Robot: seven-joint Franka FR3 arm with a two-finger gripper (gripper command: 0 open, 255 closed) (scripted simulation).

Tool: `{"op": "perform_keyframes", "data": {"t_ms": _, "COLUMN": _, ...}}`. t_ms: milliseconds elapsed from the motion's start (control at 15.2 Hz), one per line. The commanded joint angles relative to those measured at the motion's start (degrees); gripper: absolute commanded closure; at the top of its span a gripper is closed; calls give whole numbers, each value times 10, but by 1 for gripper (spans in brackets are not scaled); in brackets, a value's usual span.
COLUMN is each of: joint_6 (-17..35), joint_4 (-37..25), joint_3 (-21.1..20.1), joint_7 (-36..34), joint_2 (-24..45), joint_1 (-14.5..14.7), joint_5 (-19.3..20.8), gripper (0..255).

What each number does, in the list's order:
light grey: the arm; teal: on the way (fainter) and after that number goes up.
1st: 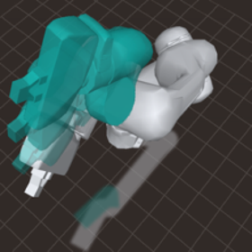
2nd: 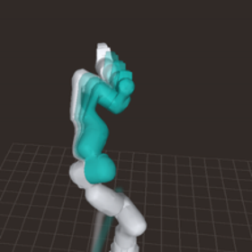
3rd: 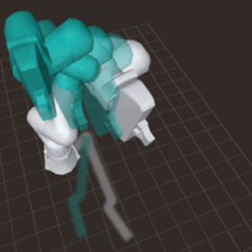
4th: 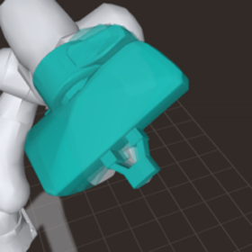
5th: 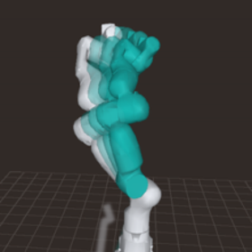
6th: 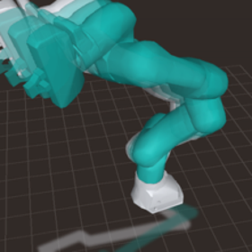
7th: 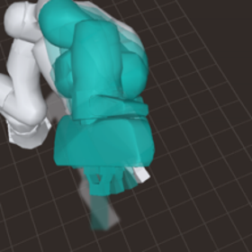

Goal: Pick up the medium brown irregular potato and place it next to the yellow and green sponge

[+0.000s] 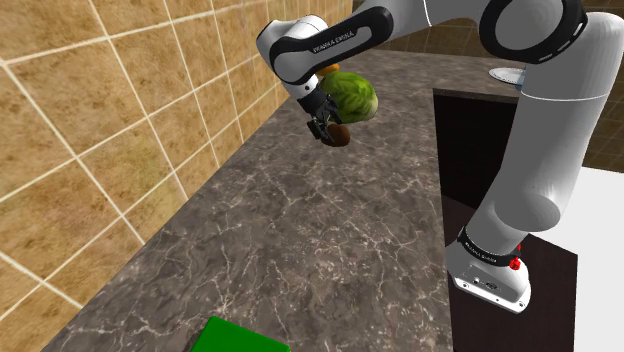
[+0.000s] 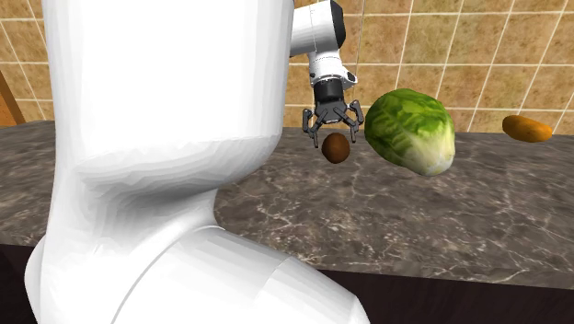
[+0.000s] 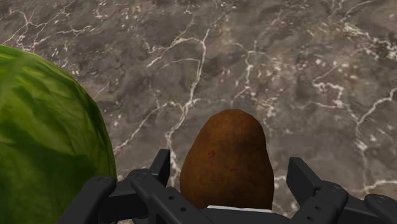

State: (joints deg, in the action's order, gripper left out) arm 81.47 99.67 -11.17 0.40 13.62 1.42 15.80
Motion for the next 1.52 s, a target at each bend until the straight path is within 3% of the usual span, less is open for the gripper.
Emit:
{"op": "perform_keyframes", "data": {"t_ms": 0, "joint_6": 0, "joint_4": 0, "joint_3": 0, "joint_7": 0, "joint_2": 0, "joint_1": 0, "joint_5": 0, "gripper": 0}}
{"op": "perform_keyframes", "data": {"t_ms": 66, "joint_6": 0, "joint_4": 0, "joint_3": 0, "joint_7": 0, "joint_2": 0, "joint_1": 0, "joint_5": 0, "gripper": 0}}
{"op": "perform_keyframes", "data": {"t_ms": 132, "joint_6": 0, "joint_4": 0, "joint_3": 0, "joint_7": 0, "joint_2": 0, "joint_1": 0, "joint_5": 0, "gripper": 255}}
{"op": "perform_keyframes", "data": {"t_ms": 726, "joint_6": 0, "joint_4": 0, "joint_3": 0, "joint_7": 0, "joint_2": 0, "joint_1": 0, "joint_5": 0, "gripper": 255}}
{"op": "perform_keyframes", "data": {"t_ms": 1452, "joint_6": -77, "joint_4": -65, "joint_3": -1, "joint_7": 19, "joint_2": -14, "joint_1": 3, "joint_5": 0, "gripper": 255}}
